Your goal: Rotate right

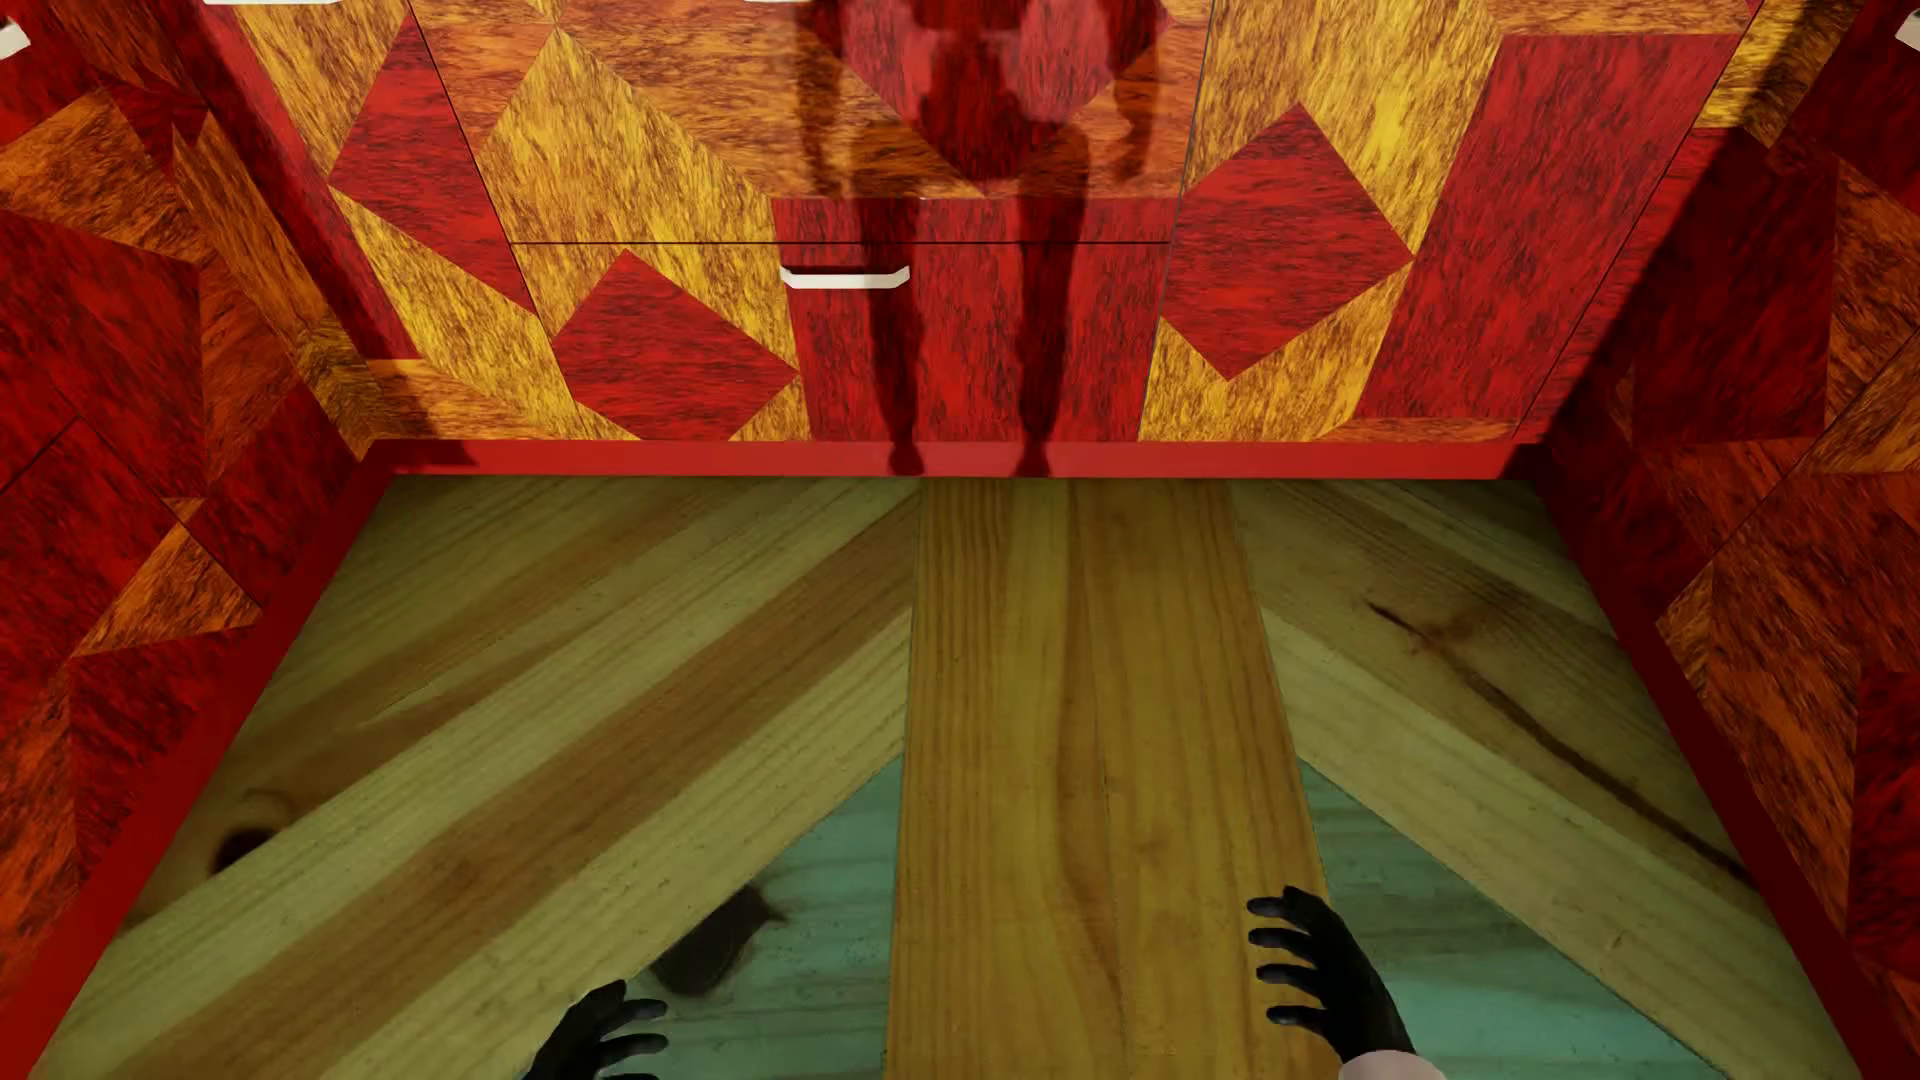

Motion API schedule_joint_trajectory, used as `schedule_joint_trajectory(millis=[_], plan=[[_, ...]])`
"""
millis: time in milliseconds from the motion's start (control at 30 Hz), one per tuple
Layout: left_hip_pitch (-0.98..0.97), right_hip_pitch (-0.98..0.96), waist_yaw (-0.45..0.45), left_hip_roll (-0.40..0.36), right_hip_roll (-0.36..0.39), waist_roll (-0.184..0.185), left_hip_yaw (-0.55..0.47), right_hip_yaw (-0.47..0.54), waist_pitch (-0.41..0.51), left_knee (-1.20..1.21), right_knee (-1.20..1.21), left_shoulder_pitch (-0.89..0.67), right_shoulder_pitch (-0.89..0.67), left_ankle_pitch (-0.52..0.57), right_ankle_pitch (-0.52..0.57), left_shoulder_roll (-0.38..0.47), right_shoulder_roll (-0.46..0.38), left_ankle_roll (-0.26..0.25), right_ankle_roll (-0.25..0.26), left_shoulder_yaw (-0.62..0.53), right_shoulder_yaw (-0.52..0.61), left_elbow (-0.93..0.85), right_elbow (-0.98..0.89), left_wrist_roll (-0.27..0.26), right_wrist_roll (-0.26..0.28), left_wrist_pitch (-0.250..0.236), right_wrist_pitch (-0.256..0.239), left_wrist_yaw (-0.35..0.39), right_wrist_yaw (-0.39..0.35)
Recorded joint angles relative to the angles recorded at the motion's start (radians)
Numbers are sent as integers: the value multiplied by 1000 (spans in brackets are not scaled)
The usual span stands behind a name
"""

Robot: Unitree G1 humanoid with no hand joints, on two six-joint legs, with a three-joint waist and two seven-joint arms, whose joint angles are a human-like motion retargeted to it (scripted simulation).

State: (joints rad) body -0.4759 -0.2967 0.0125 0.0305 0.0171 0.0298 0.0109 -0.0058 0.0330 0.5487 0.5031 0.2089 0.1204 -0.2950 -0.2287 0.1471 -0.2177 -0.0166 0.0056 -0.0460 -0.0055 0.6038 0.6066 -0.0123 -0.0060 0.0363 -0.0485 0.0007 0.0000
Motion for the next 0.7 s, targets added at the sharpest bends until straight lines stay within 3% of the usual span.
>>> schedule_joint_trajectory(millis=[67, 100, 133, 167, 200, 233, 267, 300, 333, 367, 400, 433, 467, 500, 533, 567, 600, 700], plan=[[-47, -74, -56, 27, -2, 11, -48, 53, -37, 321, 101, 55, 118, -39, 13, 32, 22, -58, 5, -6, 27, -1, 114, -33, -16, -68, -17, -8, 12], [11, -115, -127, 71, 6, 30, -71, 72, -47, 260, 153, 43, 165, -67, -6, 48, 42, -94, 10, -8, 36, 1, 92, -36, -8, -62, 13, -8, 14], [73, -147, -204, 115, 12, 50, -69, 77, -48, 127, 195, 22, 192, -17, -38, 70, 65, -157, 4, -9, 21, 28, 48, -36, 25, -64, 40, -10, 0], [66, -176, -255, 113, -7, 46, -50, 81, -51, 113, 215, 3, 190, 35, -75, 87, 63, -238, 29, -2, 20, 26, 44, -37, 67, -56, 60, -8, -15], [72, -183, -260, 120, -26, 37, -29, 65, -42, 118, 230, -34, 205, -4, -136, 77, 60, -238, 17, -15, 25, -12, 57, -34, 90, -36, 85, 2, -22], [74, -201, -254, 122, -47, 11, -4, 53, -39, 127, 260, -65, 207, -44, -187, 73, 75, -202, 5, -13, 19, -18, 65, -29, 96, -35, 118, 9, -21], [55, -223, -230, 123, -69, -7, 6, 34, -37, 168, 285, -81, 196, -87, -190, 42, 58, -144, 25, -6, 22, -28, 82, -15, 84, -36, 148, 14, -9], [50, -232, -208, 109, -81, -29, 3, 33, -36, 182, 289, -71, 187, -79, -140, 47, 45, -83, 44, -33, 11, -19, 81, 4, 60, -31, 169, 14, 7], [39, -237, -195, 98, -74, -42, -8, 43, -41, 199, 272, -49, 181, -95, -79, 40, 38, -41, 20, -34, 10, -21, 73, 27, 38, -9, 179, 11, 15], [22, -237, -173, 79, -58, -27, -30, 47, -45, 257, 229, -37, 181, -146, -20, 11, 15, -11, 39, -26, 18, -36, 83, 48, 27, 25, 171, 3, 15], [40, -234, -163, 54, -34, -10, -53, 55, -39, 239, 199, -36, 190, -142, -12, 16, 52, 11, 32, -31, 25, -9, 69, 62, 29, 33, 155, -17, 0], [53, -234, -184, 56, -24, -6, -63, 57, -28, 206, 199, -31, 197, -70, -69, 41, 74, -9, 44, -32, 35, 20, 42, 69, 37, 35, 136, -40, -24], [74, -255, -216, 55, -48, -41, -34, 45, -20, 169, 267, -28, 184, -19, -167, 73, 92, -108, 7, -20, 34, 38, 16, 70, 53, 35, 123, -60, -34], [73, -250, -221, 66, -60, -69, -11, 18, -14, 183, 343, -50, 162, -25, -233, 83, 70, -122, -5, -9, 71, 27, 29, 60, 68, 44, 116, -65, -21], [68, -225, -215, 69, -71, -92, 11, 6, -24, 195, 376, -60, 149, -33, -265, 63, 55, -76, 10, -6, 55, 11, 25, 45, 72, 41, 118, -55, 4], [61, -220, -191, 84, -68, -96, 19, 6, -29, 216, 349, -66, 157, -48, -160, 34, 25, -82, 71, -32, 52, -22, 43, 30, 67, 40, 112, -36, 28], [71, -208, -195, 86, -64, -102, 25, 9, -29, 220, 330, -55, 153, -55, -95, 18, 28, -105, 0, -41, 27, -22, 62, 22, 60, 18, 114, -13, 46], [72, -205, -193, 70, -12, -18, -33, 40, -8, 243, 290, -62, 142, -92, -65, 13, 57, -79, 4, -32, 31, 0, 68, 50, 28, -6, 125, 33, 48]])
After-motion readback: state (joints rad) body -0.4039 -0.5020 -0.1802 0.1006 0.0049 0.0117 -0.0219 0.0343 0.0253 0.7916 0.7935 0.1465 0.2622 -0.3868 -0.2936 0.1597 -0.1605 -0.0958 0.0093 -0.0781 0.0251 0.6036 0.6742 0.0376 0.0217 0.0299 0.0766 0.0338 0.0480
